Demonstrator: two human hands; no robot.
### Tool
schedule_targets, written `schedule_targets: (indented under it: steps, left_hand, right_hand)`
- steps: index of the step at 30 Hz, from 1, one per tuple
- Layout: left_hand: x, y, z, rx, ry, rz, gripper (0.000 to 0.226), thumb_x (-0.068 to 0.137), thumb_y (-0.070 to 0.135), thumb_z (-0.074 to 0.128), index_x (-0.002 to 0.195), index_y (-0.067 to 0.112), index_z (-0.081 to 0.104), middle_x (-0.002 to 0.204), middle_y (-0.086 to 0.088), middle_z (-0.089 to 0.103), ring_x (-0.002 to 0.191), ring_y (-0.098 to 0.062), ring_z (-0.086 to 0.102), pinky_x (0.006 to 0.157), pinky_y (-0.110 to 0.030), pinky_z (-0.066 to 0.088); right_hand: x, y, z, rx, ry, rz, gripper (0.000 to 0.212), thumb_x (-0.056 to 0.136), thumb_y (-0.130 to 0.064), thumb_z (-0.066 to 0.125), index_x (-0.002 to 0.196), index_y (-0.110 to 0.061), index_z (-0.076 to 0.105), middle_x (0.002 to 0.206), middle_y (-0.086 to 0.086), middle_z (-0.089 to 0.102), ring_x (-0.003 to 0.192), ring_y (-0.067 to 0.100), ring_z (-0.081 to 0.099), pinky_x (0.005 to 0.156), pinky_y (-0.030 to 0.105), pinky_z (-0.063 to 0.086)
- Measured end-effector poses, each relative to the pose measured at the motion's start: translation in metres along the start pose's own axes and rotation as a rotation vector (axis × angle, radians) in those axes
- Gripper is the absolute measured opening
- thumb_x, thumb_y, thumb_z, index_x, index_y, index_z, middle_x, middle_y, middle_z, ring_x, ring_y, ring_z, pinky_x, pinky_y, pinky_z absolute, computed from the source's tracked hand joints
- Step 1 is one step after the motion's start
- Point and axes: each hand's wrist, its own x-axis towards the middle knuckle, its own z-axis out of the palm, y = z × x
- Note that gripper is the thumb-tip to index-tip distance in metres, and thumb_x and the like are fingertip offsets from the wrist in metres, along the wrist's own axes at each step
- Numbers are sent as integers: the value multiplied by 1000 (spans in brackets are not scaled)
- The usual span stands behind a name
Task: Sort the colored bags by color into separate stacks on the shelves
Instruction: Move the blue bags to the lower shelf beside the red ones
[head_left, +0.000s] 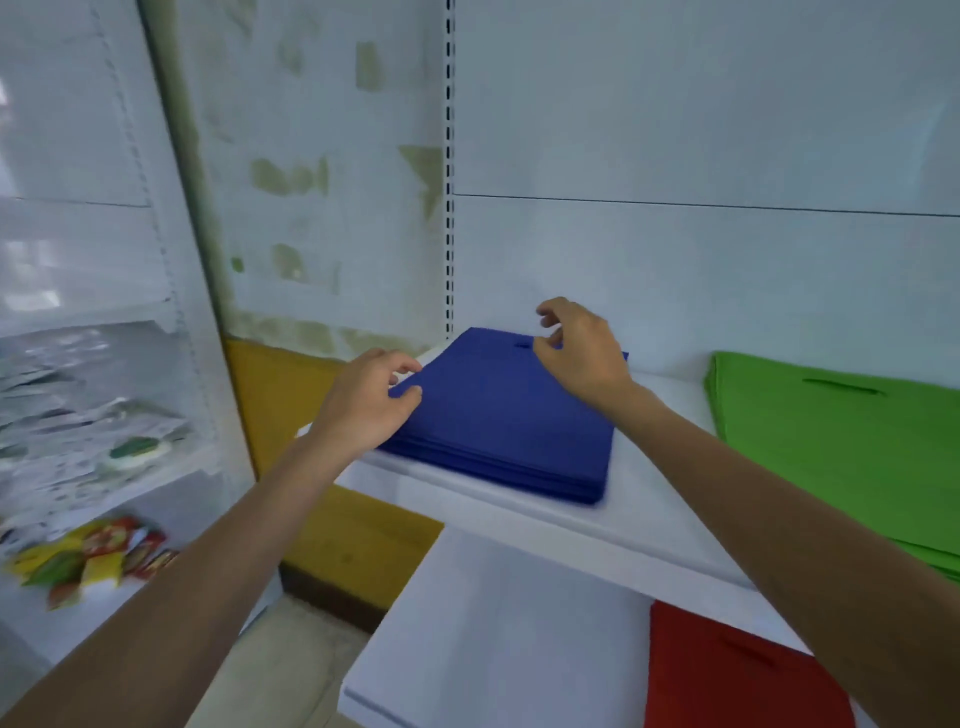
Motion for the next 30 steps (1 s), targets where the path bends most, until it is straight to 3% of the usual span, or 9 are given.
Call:
schedule_targets:
  steps: [5, 8, 11, 14, 17, 21, 24, 30]
  left_hand:
    - [61, -36, 5, -45, -180, -4, 25, 89, 24, 57, 113, 24, 63, 123, -5, 56, 109, -18, 55, 86, -26, 40]
    - [75, -43, 19, -81, -304, -43, 37, 88, 31, 58, 124, 19, 56, 127, -7, 54, 113, -21, 53, 90, -30, 41]
    - [78, -49, 34, -160, -287, -81, 44, 86, 26, 62, 125, 8, 52, 114, -7, 58, 101, -21, 56, 79, -26, 42]
    - [82, -56, 43, -200, -208, -131, 50, 84, 24, 65, 127, 5, 49, 114, -12, 60, 102, -25, 57, 80, -28, 43]
    - [83, -60, 45, -208, -145, -117, 43, 83, 21, 68, 120, 4, 55, 109, -12, 63, 100, -25, 59, 81, -28, 43]
    - [79, -58, 43, -225, -75, -27, 28, 83, 14, 68, 109, 6, 62, 96, -10, 66, 86, -17, 58, 77, -20, 41]
    - [77, -56, 40, -214, -9, 31, 22, 85, 15, 66, 104, 5, 66, 96, -10, 69, 86, -18, 61, 74, -17, 39]
    - [72, -52, 30, -105, 124, 213, 11, 87, 16, 61, 89, 6, 65, 85, -10, 67, 78, -27, 62, 63, -29, 41]
  right_hand:
    - [15, 25, 2, -148, 178, 176, 44, 90, -6, 49, 133, -5, 42, 125, 16, 50, 109, 29, 51, 88, 39, 45]
    - [5, 38, 12, -252, 185, 355, 42, 92, -9, 48, 133, -2, 41, 127, 19, 46, 116, 32, 45, 92, 39, 40]
    - [-12, 52, 27, -321, 90, 587, 35, 94, -21, 48, 120, 3, 49, 123, 22, 48, 112, 34, 47, 90, 36, 40]
    - [-18, 60, 35, -311, 57, 726, 30, 93, -30, 51, 98, -1, 54, 108, 18, 56, 99, 32, 53, 78, 33, 40]
    - [-18, 60, 35, -343, 116, 749, 30, 92, -32, 55, 84, -4, 46, 90, 14, 52, 81, 26, 48, 67, 28, 31]
    - [-23, 51, 32, -321, 274, 670, 28, 90, -26, 59, 102, -1, 56, 96, 11, 59, 92, 30, 56, 70, 31, 38]
    - [-25, 46, 30, -392, 362, 586, 24, 91, -24, 58, 102, -2, 55, 96, 16, 63, 91, 35, 57, 71, 39, 44]
    - [-28, 34, 25, -452, 478, 398, 17, 92, -15, 55, 99, 0, 58, 100, 16, 61, 87, 35, 57, 65, 36, 40]
